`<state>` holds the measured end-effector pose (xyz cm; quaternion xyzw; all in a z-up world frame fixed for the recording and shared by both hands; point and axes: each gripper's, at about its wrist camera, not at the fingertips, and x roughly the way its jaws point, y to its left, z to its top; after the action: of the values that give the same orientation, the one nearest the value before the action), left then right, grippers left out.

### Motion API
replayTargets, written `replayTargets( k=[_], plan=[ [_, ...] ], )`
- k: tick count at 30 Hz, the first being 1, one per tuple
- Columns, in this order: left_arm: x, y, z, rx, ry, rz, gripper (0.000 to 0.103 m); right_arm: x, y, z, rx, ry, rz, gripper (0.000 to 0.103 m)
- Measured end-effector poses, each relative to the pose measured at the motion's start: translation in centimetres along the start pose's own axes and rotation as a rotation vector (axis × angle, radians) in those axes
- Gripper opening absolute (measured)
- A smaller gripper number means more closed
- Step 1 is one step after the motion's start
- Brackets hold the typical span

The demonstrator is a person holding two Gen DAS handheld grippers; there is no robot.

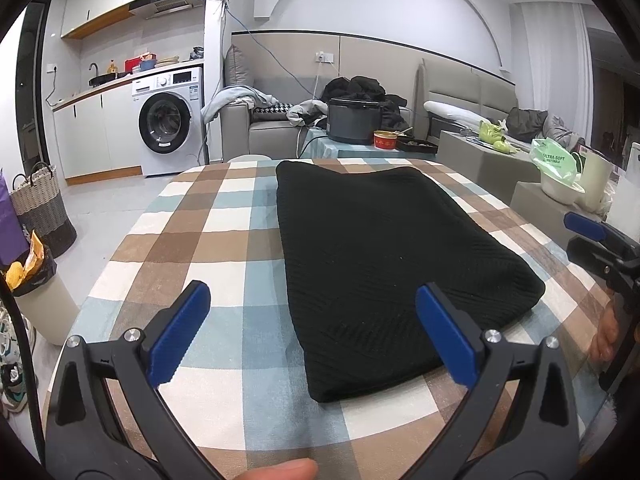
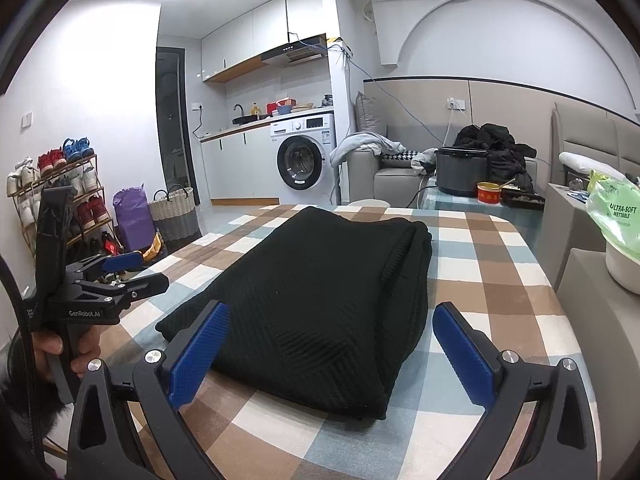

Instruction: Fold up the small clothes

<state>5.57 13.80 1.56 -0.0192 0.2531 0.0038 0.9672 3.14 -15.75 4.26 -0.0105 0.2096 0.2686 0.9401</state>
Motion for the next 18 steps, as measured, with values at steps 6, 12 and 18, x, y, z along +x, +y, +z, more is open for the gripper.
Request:
replayTargets(
  k=[6, 12, 18],
  plan=[
    [-0.02, -0.05, -0.01, -0.001, 0.0, 0.001, 0.102, 0.02, 0.01, 0.04, 0.002, 0.0, -0.001, 0.103],
    [-0.02, -0.05, 0.0, -0.001, -0.002, 0.001, 0.102, 0.09, -0.01, 0.06, 0.002, 0.003, -0.002, 0.103],
    [-0.01, -0.06, 0.01, 0.0, -0.001, 0.001, 0.102, 0.17, 0.06, 0.01, 0.0, 0.004, -0.002, 0.103]
  ],
)
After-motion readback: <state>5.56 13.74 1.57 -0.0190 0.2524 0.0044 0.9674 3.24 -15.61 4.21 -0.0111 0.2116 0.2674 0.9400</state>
